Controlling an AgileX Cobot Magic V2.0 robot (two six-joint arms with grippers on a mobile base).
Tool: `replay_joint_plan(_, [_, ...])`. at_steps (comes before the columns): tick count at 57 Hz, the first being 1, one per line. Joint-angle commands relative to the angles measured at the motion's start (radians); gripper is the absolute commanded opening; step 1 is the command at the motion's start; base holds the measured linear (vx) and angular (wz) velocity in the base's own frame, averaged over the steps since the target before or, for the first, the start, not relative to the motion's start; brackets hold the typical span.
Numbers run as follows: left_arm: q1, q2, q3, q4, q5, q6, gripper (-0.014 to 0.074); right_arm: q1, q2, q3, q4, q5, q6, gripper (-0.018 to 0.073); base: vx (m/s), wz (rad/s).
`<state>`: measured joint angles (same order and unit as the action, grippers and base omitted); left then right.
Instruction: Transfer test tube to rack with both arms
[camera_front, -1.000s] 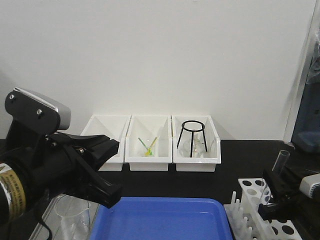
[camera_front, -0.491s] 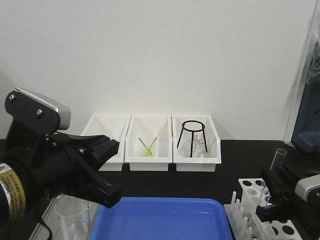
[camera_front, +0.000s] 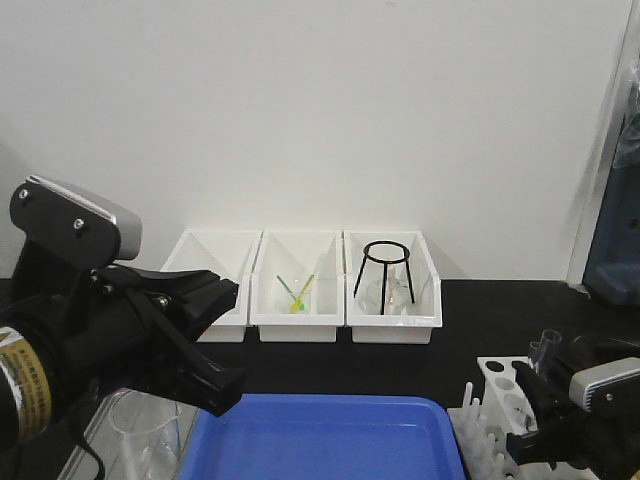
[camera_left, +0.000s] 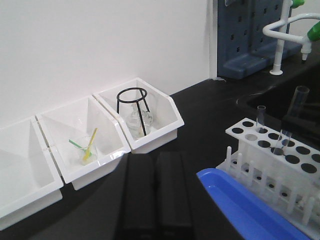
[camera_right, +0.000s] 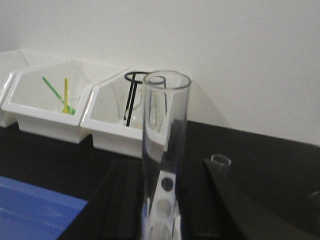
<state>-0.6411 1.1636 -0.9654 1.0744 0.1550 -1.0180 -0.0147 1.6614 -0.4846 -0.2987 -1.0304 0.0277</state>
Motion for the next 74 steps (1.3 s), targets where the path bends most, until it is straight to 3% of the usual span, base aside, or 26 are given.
replay_joint_plan(1, [-0.004, -0.023, -0.028, 0.001, -0.035, -0.005, -0.0007, -0.007, 0.009, -0.025, -0.001, -0.065, 0.001, -0.0008, 0.00, 0.00])
replay_joint_plan(28, [-0.004, -0.023, -0.028, 0.001, -0.035, -0.005, -0.0007, -0.007, 0.095, -0.025, 0.000, -0.109, -0.009, 0.0021, 0.00, 0.00])
replay_joint_plan(38, [-0.004, -0.023, -0.028, 0.001, -0.035, -0.005, -0.0007, -0.007, 0.095, -0.025, 0.000, -0.110, -0.010, 0.0135, 0.00, 0.00])
replay_joint_plan(57, [-0.004, -0.023, -0.028, 0.001, -0.035, -0.005, -0.0007, -0.007, 0.035, -0.025, -0.018, -0.131, -0.004, 0.0489, 0.00, 0.00])
replay_joint_plan(65, [-0.004, -0.023, -0.028, 0.001, -0.035, -0.005, -0.0007, -0.007, -0.090, -0.025, -0.026, -0.109, 0.006, 0.0523, 0.00, 0.00])
replay_joint_plan(74, [-0.004, -0.025, -0.028, 0.001, -0.017, -0.004, -0.0007, -0.007, -0.317, -0.025, -0.027, 0.000, 0.108, 0.0502, 0.00, 0.00])
